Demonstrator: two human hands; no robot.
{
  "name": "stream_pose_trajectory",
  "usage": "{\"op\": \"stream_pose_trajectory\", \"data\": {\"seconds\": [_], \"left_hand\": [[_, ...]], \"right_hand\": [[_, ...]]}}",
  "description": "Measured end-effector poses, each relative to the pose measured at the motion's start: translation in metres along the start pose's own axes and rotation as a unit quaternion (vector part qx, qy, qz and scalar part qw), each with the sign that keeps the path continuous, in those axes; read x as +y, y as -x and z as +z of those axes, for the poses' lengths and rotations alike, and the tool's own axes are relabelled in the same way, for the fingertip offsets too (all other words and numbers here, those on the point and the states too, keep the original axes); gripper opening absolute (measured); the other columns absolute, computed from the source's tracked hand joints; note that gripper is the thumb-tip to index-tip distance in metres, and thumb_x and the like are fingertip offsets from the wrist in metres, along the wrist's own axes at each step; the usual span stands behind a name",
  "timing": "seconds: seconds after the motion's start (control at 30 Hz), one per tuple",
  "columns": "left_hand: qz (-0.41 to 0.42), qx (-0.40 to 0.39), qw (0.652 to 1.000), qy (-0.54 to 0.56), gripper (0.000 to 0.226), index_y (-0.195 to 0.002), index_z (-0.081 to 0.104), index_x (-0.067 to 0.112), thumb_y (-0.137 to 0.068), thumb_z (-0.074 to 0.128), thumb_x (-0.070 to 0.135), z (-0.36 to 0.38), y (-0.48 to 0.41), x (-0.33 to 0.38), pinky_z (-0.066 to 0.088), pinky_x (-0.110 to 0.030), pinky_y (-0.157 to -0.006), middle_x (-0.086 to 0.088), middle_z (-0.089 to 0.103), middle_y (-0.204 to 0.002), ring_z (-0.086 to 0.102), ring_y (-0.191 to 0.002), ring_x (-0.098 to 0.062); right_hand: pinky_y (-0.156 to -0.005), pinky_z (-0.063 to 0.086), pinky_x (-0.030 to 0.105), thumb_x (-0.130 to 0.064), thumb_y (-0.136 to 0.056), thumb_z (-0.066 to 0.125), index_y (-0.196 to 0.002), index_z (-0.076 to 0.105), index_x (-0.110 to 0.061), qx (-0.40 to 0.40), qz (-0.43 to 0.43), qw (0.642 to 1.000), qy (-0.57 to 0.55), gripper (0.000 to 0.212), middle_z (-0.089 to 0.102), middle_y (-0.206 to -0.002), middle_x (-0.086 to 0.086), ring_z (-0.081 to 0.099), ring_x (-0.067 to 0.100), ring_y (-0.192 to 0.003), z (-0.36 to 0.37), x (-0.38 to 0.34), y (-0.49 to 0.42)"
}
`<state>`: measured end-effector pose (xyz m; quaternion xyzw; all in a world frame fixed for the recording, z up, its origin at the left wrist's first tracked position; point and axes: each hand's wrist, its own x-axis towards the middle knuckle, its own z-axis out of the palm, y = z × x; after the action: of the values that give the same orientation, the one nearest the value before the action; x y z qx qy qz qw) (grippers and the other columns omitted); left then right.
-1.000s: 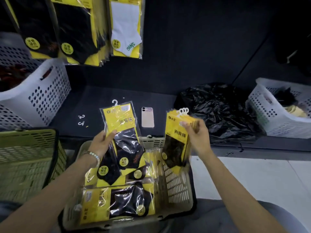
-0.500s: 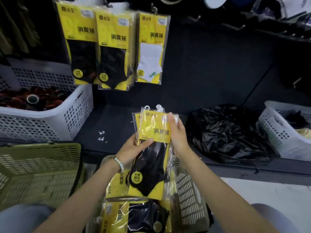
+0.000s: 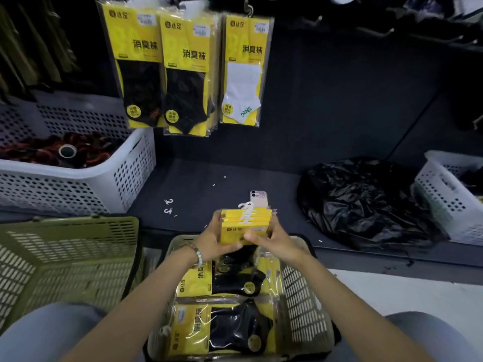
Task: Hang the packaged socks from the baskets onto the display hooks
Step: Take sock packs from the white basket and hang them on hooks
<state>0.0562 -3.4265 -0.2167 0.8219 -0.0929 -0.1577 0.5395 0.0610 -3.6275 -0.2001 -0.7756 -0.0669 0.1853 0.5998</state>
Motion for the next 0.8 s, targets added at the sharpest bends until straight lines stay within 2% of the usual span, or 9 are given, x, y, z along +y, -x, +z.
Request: {"op": "stream_pose_trajectory", "data": {"seconds": [0.07, 0.1, 0.17, 0.23, 0.4, 0.5, 0.63, 0.7, 0.8], "left_hand": [[-0.02, 0.009, 1.0, -0.02, 0.073, -0.129, 0.029, 0.041, -0.075, 0.076, 0.029, 0.0, 0.001, -0.005, 0.042, 0.0, -0.073, 0.029, 0.052, -0.107, 0.05, -0.101, 0.016], [-0.029, 0.02, 0.999, -0.028, 0.067, -0.129, 0.039, 0.035, -0.074, 0.076, 0.033, -0.002, -0.001, -0.005, 0.043, -0.002, -0.073, 0.027, 0.055, -0.104, 0.054, -0.104, 0.009], [-0.026, 0.05, 0.998, -0.037, 0.056, -0.121, 0.05, 0.032, -0.072, 0.077, 0.036, -0.007, -0.006, -0.005, 0.049, -0.021, -0.087, 0.018, 0.061, -0.108, 0.058, -0.106, -0.005], [0.005, 0.074, 0.997, -0.018, 0.053, -0.114, 0.051, 0.039, -0.069, 0.079, 0.038, -0.017, -0.01, 0.009, 0.049, -0.031, -0.092, 0.016, 0.063, -0.11, 0.06, -0.101, -0.001], [0.084, 0.123, 0.986, 0.071, 0.053, -0.11, 0.054, 0.039, -0.063, 0.074, 0.053, -0.05, -0.022, 0.069, 0.049, -0.017, -0.083, 0.018, 0.066, -0.107, 0.062, -0.099, 0.001], [0.118, 0.165, 0.972, 0.117, 0.044, -0.105, 0.056, 0.036, -0.068, 0.072, 0.053, -0.065, -0.029, 0.1, 0.048, -0.013, -0.077, 0.021, 0.066, -0.104, 0.063, -0.096, 0.002], [0.122, 0.179, 0.957, 0.194, 0.046, -0.107, 0.056, 0.039, -0.065, 0.071, 0.049, -0.076, -0.038, 0.122, 0.047, -0.015, -0.077, 0.019, 0.068, -0.104, 0.064, -0.096, 0.0], [0.119, 0.188, 0.95, 0.22, 0.05, -0.107, 0.055, 0.039, -0.061, 0.073, 0.048, -0.082, -0.039, 0.131, 0.049, -0.009, -0.068, 0.02, 0.07, -0.099, 0.065, -0.09, 0.003], [0.114, 0.217, 0.944, 0.223, 0.054, -0.105, 0.056, 0.036, -0.056, 0.077, 0.047, -0.092, -0.041, 0.14, 0.047, -0.005, -0.058, 0.017, 0.071, -0.093, 0.066, -0.081, 0.005]], "right_hand": [[-0.087, 0.042, 0.009, -0.046, -0.068, 0.079, -0.128, 0.034, -0.04, 0.01, 0.018, 1.0, 0.017, 0.075, 0.056, -0.124, -0.021, 0.052, -0.011, -0.112, 0.001, 0.007, 0.002], [-0.085, 0.041, 0.007, -0.05, -0.067, 0.078, -0.126, 0.037, -0.043, 0.021, 0.02, 0.999, 0.022, 0.072, 0.056, -0.122, -0.025, 0.051, -0.015, -0.11, 0.001, 0.008, 0.002], [-0.079, 0.041, 0.004, -0.048, -0.07, 0.078, -0.12, 0.044, -0.045, 0.048, 0.009, 0.999, 0.019, 0.06, 0.058, -0.117, -0.026, 0.05, -0.018, -0.105, -0.001, 0.003, 0.0], [-0.078, 0.043, 0.005, -0.045, -0.072, 0.078, -0.116, 0.048, -0.045, 0.073, -0.015, 0.997, 0.004, 0.054, 0.061, -0.113, -0.025, 0.054, -0.016, -0.103, -0.004, -0.012, -0.005], [-0.088, 0.051, 0.02, -0.042, -0.068, 0.078, -0.119, 0.043, -0.024, 0.179, -0.116, 0.974, -0.077, 0.065, 0.062, -0.116, -0.006, 0.061, 0.005, -0.107, -0.013, -0.081, -0.027], [-0.076, 0.051, 0.016, -0.042, -0.066, 0.082, -0.108, 0.043, -0.026, 0.271, -0.166, 0.945, -0.077, 0.06, 0.059, -0.108, -0.004, 0.06, 0.004, -0.094, -0.011, -0.122, -0.04], [-0.067, 0.049, 0.012, -0.035, -0.065, 0.085, -0.097, 0.048, -0.026, 0.31, -0.201, 0.925, -0.089, 0.049, 0.058, -0.094, -0.004, 0.055, 0.006, -0.08, -0.009, -0.156, -0.052], [-0.074, 0.054, 0.021, -0.03, -0.066, 0.086, -0.094, 0.052, -0.023, 0.293, -0.197, 0.929, -0.112, 0.045, 0.062, -0.095, 0.002, 0.059, 0.013, -0.084, -0.01, -0.17, -0.057], [-0.086, 0.054, 0.045, -0.026, -0.071, 0.083, -0.093, 0.059, -0.009, 0.246, -0.179, 0.942, -0.14, 0.037, 0.067, -0.097, 0.018, 0.063, 0.026, -0.087, -0.012, -0.186, -0.061]]}}
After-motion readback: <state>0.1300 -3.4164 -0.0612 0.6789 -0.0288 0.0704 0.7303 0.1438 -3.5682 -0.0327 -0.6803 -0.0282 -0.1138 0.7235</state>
